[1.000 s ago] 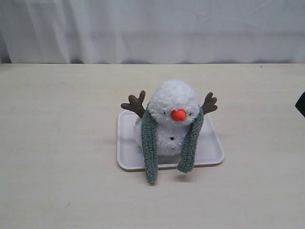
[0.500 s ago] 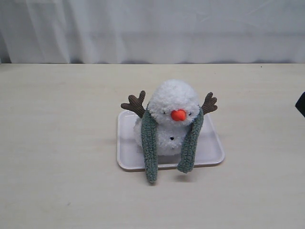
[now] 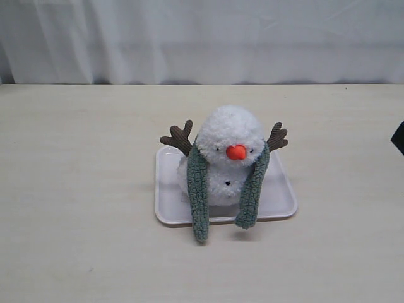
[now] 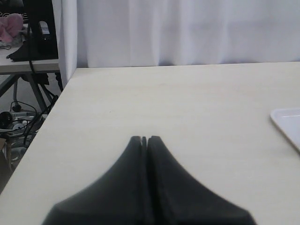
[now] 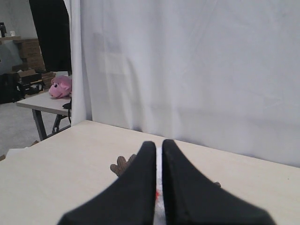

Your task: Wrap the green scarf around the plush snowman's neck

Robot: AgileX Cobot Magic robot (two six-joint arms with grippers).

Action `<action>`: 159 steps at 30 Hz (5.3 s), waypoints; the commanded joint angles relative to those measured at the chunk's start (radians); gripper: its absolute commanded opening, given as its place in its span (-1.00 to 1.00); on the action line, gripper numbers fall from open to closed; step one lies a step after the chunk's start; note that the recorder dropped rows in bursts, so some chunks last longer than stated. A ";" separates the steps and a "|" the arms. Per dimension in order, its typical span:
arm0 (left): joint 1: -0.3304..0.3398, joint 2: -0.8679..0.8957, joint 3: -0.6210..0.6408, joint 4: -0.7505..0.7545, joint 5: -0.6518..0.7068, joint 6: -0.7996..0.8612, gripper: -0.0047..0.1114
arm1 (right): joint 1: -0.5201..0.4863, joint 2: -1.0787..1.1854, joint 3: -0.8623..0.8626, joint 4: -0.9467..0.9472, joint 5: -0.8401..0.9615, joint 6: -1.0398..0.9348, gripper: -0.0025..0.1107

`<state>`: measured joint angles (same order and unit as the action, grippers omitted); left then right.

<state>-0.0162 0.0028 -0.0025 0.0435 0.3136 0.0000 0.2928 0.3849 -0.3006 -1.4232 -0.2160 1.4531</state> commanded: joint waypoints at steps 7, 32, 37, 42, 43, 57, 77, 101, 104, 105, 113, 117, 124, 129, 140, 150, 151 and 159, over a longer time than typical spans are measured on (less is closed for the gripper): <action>-0.008 -0.003 0.003 -0.005 -0.003 0.000 -0.92 | 0.001 -0.091 0.057 0.003 0.005 -0.086 -0.89; -0.008 -0.003 0.003 -0.003 0.003 0.000 -0.92 | 0.001 -0.385 0.097 0.133 0.163 -0.200 -0.89; -0.008 -0.003 0.003 -0.003 0.003 0.000 -0.92 | 0.001 -0.385 0.097 0.557 0.169 -0.603 -0.89; -0.008 -0.003 0.003 -0.003 0.003 0.000 -0.92 | 0.001 -0.385 0.104 0.980 0.159 -1.026 -0.89; -0.008 -0.003 0.003 -0.003 0.003 0.000 -0.92 | -0.001 -0.385 0.113 1.067 0.148 -1.113 -0.89; -0.008 -0.003 0.003 -0.003 0.003 0.000 -0.92 | -0.148 -0.385 0.301 1.416 -0.093 -1.429 -0.89; -0.008 -0.003 0.003 -0.003 0.003 0.000 -0.92 | -0.317 -0.385 0.301 1.378 0.408 -1.520 -0.89; -0.008 -0.003 0.003 -0.003 0.007 0.000 -0.92 | -0.315 -0.385 0.301 1.386 0.560 -1.486 -0.89; -0.008 -0.003 0.003 -0.003 0.007 0.000 -0.92 | -0.315 -0.385 0.301 1.386 0.562 -1.484 -0.89; -0.008 -0.003 0.003 -0.003 0.007 0.000 -0.92 | -0.315 -0.385 0.301 1.386 0.562 -1.484 -0.89; -0.008 -0.003 0.003 -0.003 0.005 0.000 -0.92 | -0.313 -0.385 0.301 1.386 0.562 -1.484 -0.89; -0.008 -0.003 0.003 -0.003 0.005 0.000 -0.92 | -0.313 -0.385 0.301 1.386 0.562 -1.484 -0.89; -0.008 -0.003 0.003 -0.003 0.005 0.000 -0.92 | -0.313 -0.385 0.301 1.386 0.562 -1.484 -0.89; -0.008 -0.003 0.003 -0.003 0.005 0.000 -0.92 | -0.313 -0.385 0.301 1.386 0.562 -1.484 -0.89; -0.008 -0.003 0.003 -0.003 0.011 0.000 -0.92 | -0.313 -0.385 0.301 1.386 0.562 -1.484 -0.89; -0.008 -0.003 0.003 -0.003 0.011 0.000 -0.92 | -0.313 -0.385 0.301 1.386 0.562 -1.484 -0.89; -0.008 -0.003 0.003 -0.003 0.011 0.000 -0.92 | -0.313 -0.385 0.301 1.386 0.562 -1.484 -0.89; -0.008 -0.003 0.003 -0.003 0.011 0.000 -0.92 | -0.313 -0.385 0.301 1.386 0.562 -1.484 -0.89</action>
<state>-0.0162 0.0028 -0.0025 0.0435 0.3315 0.0000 -0.0184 0.0037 -0.0033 -0.0373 0.3465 -0.0220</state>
